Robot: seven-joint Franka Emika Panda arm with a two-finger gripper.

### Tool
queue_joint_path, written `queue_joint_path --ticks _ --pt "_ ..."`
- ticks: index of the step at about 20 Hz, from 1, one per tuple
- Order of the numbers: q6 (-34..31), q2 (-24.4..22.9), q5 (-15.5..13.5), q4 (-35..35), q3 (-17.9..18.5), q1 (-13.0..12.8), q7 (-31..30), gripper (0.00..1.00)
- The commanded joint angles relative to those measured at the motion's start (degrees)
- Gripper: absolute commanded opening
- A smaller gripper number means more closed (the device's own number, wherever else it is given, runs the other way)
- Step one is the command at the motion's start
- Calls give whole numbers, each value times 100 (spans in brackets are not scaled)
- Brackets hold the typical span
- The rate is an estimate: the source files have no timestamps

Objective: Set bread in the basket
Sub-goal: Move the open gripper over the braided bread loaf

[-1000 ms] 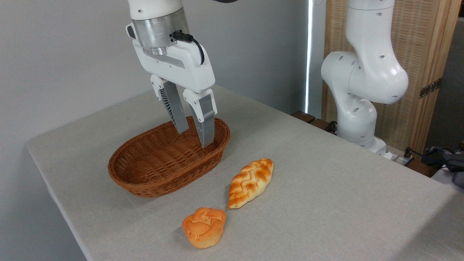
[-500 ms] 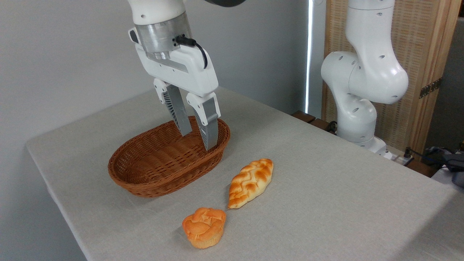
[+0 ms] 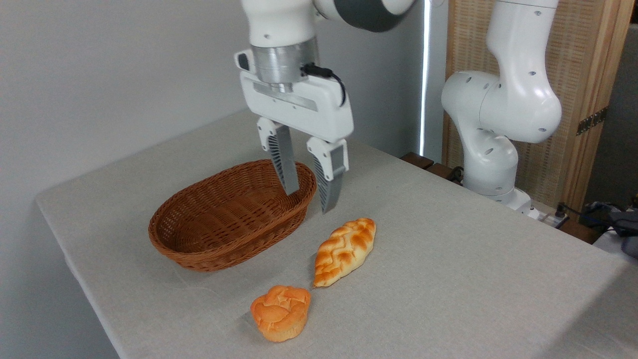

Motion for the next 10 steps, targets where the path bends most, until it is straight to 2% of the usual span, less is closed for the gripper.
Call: queue_joint_path --ticks 1,4,10 --pt "647 -742 -9 -1102 55 -36 -128 100" --pt "1131 -1173 -9 -1885 55 -44 -120 100" --pt "1168 -1210 0 -2291 55 -89 -102 100"
